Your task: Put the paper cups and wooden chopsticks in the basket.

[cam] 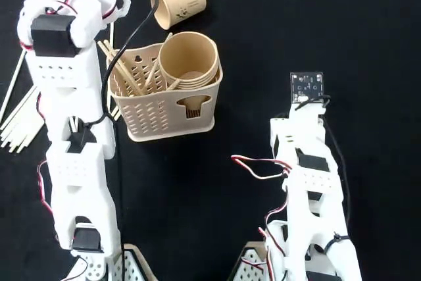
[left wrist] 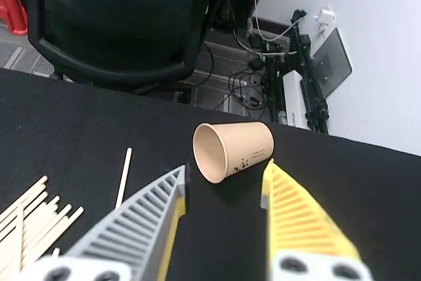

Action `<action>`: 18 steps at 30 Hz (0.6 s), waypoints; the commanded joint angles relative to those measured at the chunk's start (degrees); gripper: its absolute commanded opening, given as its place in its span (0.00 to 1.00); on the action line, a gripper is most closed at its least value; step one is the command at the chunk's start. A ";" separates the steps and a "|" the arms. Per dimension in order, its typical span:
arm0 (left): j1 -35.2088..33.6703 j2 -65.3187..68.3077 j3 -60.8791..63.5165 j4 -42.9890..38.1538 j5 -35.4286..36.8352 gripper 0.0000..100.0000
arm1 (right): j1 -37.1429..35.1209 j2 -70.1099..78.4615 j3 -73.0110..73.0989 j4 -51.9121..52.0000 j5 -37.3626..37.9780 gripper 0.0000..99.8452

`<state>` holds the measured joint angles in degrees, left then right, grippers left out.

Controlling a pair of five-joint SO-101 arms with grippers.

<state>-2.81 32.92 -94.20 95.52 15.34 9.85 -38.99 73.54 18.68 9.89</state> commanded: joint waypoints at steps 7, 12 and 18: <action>-15.16 -16.26 5.76 5.36 -8.62 0.20 | -0.62 -1.71 -0.57 -1.14 0.53 0.01; -27.03 -15.12 19.56 4.40 -18.46 0.20 | -0.62 -1.71 -0.57 -1.14 0.53 0.01; -33.19 -8.62 36.26 -2.81 -35.69 0.20 | -0.62 -1.71 -0.57 -1.14 0.53 0.01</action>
<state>-32.88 21.67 -66.77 97.27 -9.98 9.85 -38.99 73.54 18.68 9.89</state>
